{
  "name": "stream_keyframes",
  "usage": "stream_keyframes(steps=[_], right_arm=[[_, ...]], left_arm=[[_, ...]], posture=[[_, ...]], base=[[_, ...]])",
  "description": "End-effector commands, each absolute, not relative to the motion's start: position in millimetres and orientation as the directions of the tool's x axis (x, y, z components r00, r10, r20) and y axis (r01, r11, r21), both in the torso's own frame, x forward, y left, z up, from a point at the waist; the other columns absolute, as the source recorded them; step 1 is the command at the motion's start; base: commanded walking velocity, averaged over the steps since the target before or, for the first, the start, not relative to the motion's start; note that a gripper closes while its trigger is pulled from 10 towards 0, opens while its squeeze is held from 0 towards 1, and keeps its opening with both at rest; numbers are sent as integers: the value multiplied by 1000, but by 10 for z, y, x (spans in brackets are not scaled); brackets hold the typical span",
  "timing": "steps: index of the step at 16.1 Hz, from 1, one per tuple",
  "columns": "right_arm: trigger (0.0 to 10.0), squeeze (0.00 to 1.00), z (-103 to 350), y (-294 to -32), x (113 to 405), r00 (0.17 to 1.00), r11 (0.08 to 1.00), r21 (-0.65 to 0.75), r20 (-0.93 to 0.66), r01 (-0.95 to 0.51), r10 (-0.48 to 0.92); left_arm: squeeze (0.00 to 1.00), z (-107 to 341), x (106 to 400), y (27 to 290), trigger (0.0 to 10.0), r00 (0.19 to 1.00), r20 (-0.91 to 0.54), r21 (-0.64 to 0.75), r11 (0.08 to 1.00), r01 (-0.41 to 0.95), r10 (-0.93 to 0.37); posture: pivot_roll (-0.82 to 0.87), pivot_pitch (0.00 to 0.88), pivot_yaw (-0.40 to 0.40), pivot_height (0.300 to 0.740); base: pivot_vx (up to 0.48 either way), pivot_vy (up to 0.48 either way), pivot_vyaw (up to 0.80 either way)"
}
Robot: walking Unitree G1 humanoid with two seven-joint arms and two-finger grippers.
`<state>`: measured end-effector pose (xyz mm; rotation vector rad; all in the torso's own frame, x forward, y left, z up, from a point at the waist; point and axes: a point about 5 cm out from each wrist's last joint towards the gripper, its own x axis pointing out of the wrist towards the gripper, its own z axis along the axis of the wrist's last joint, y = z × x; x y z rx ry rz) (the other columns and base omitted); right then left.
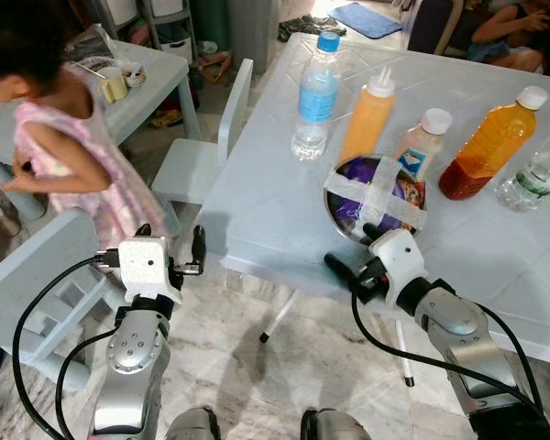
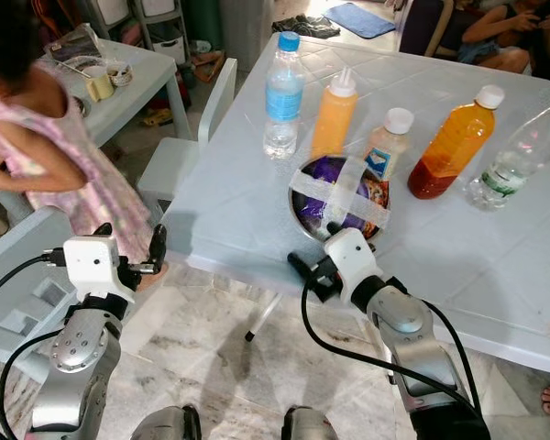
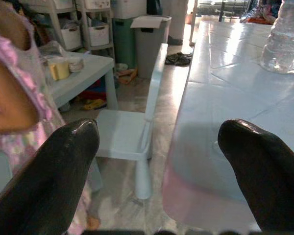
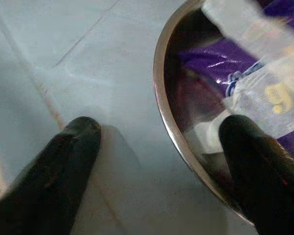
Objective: Restocking fridge
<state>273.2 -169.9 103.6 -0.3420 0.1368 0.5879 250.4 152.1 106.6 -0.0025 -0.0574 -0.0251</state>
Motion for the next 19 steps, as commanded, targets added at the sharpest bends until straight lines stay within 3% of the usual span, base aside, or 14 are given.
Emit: stream_keyframes(steps=[1, 3, 4, 5, 14, 19], right_arm=[[0, 0, 898, -1743, 2686, 784, 744, -263, -318, -614, 534], [510, 0, 920, -1795, 2717, 774, 728, -278, -332, -627, 540], [5725, 0, 953, -1832, 2748, 769, 716, -293, -339, -634, 543], [10000, 0, 983, -1859, 2771, 763, 699, -313, -342, -643, 548], [10000, 0, 1177, -1960, 2890, 703, 597, -372, -376, -711, 603], [10000, 0, 1228, -1940, 2977, 587, 463, -361, -449, -809, 674]], left_arm=[[0, 1005, 2471, 1530, 10000, 1000, 24, 2, 1000, 15, -15], [0, 1009, 2477, 1528, 10000, 1000, 24, 2, 1000, 16, -16], [0, 1018, 2489, 1534, 10000, 1000, 25, 4, 1000, 15, -15], [0, 1019, 2496, 1540, 10000, 1000, 24, 5, 1000, 14, -14], [0, 1016, 2493, 1537, 10000, 1000, 18, 10, 1000, 20, -20], [0, 984, 2489, 1513, 10000, 999, -6, 15, 999, 36, -36]], posture=[[-51, 132, -25, 740], [-52, 132, -25, 740], [-52, 132, -25, 740], [-52, 132, -25, 740], [-50, 137, -17, 740], [-50, 144, -9, 740]], base=[[0, 0, 0], [0, 0, 0], [0, 0, 0], [0, 0, 0], [0, 0, 0], [0, 0, 0]])
